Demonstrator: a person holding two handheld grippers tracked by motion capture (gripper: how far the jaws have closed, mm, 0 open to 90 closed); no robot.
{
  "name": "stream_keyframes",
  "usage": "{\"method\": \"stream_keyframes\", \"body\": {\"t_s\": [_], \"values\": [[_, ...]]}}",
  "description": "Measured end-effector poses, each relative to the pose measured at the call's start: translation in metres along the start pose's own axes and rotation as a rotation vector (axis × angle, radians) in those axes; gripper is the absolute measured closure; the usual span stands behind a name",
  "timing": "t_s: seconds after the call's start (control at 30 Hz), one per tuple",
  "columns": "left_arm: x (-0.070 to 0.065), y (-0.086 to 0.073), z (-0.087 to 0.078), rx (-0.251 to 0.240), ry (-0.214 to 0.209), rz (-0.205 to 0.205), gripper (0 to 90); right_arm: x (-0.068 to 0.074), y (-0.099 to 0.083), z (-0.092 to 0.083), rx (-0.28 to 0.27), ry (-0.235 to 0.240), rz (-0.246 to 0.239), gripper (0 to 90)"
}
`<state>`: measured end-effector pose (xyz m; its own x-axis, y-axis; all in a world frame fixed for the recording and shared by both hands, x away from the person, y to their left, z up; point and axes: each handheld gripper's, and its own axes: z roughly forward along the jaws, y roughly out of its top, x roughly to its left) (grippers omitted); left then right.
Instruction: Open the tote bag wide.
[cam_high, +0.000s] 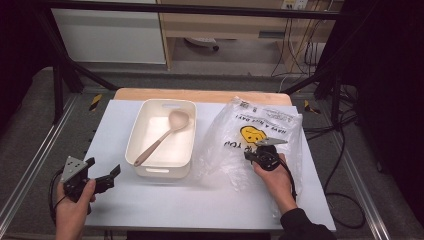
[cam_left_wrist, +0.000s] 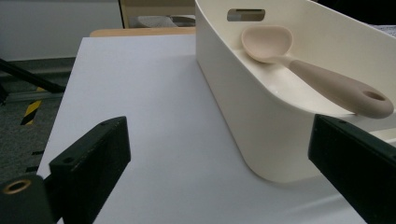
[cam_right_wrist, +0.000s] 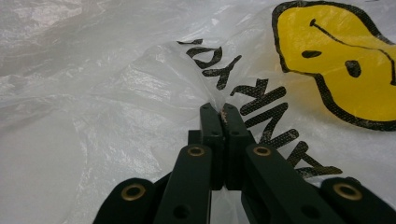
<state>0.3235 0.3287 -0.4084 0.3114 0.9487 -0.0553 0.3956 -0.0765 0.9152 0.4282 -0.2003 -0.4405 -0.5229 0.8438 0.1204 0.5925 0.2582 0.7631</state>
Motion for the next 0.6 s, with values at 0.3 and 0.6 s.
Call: {"method": "stream_keyframes", "body": {"t_s": [0.3, 0.6], "values": [[-0.006, 0.019, -0.007, -0.045, -0.021, -0.011, 5.3, 0.006, 0.005, -0.010, -0.022, -0.006, 0.018, 90.0], [-0.040, 0.057, -0.014, -0.079, -0.106, 0.010, 5.7, 0.017, 0.008, -0.012, -0.019, 0.026, 0.001, 90.0]]}}
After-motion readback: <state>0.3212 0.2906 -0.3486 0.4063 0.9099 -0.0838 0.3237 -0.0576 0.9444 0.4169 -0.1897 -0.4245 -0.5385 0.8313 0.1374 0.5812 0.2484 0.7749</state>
